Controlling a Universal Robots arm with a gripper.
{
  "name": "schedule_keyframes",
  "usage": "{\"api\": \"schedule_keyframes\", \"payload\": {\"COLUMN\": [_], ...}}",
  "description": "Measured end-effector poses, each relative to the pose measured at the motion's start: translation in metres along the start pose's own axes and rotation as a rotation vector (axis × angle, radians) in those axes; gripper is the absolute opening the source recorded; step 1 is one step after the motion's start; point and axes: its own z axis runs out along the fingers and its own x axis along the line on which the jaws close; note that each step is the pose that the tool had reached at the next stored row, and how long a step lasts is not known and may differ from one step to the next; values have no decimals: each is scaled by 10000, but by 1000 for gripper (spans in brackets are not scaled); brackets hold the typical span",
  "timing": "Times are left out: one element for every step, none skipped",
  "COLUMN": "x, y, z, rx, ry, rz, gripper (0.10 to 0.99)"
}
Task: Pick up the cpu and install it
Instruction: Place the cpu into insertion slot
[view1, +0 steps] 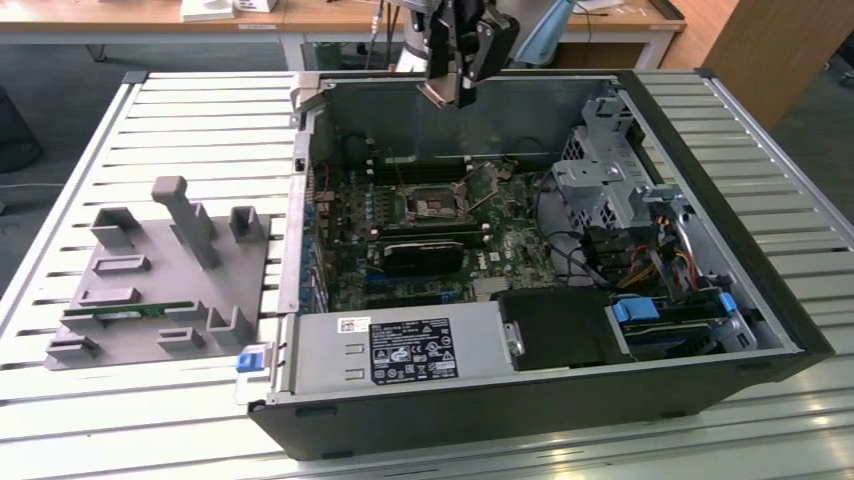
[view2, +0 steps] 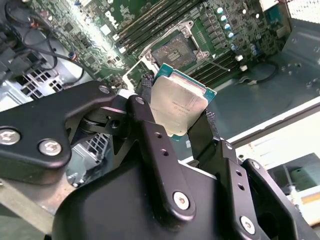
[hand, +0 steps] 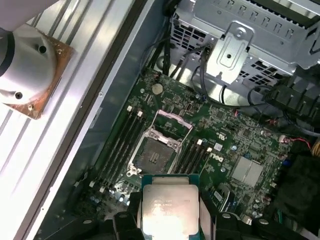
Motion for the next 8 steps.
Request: {"api": "schedule_keyframes", "payload": {"x": [0, 0, 0, 0, 0, 0, 0, 1], "y": [0, 0, 0, 0, 0, 0, 0, 0], "z": [1, 2, 2, 3, 4, 4, 5, 5], "rx": [-3, -5, -7, -9, -11, -13, -15, -16], "ry": [-7, -14, -21, -27, -34, -40, -45, -50], "rz": [153, 305, 452, 594, 749, 892, 1028, 1147], "gripper": [541, 541, 541, 541, 541, 541, 541, 541]}}
